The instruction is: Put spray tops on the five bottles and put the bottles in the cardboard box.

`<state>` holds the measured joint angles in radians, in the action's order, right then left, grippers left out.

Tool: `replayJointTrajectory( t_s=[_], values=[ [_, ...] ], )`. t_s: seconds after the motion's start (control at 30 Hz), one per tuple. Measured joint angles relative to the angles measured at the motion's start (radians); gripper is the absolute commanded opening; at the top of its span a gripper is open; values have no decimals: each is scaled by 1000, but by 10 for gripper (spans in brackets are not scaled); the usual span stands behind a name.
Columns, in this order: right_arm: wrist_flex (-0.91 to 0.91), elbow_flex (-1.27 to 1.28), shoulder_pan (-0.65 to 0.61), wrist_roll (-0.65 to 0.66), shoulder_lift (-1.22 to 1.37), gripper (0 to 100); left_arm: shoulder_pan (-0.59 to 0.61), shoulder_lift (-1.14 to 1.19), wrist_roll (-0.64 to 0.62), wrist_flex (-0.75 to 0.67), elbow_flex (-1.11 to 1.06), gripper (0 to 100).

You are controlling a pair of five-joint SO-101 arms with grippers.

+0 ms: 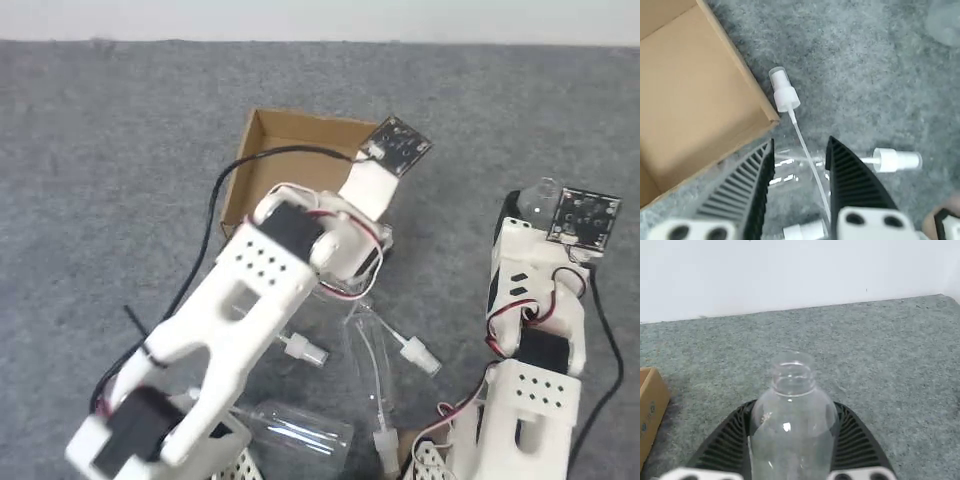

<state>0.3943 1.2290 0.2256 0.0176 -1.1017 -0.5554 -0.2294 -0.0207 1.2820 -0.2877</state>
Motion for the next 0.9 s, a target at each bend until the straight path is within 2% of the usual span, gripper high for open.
replayJointTrajectory(
  t_s=[0.63,0.9],
  values=[
    [0,0,0,0,0,9,-15,440,-32,0,341,159],
    [0,0,0,0,0,9,-12,617,-51,72,514,159]
  ],
)
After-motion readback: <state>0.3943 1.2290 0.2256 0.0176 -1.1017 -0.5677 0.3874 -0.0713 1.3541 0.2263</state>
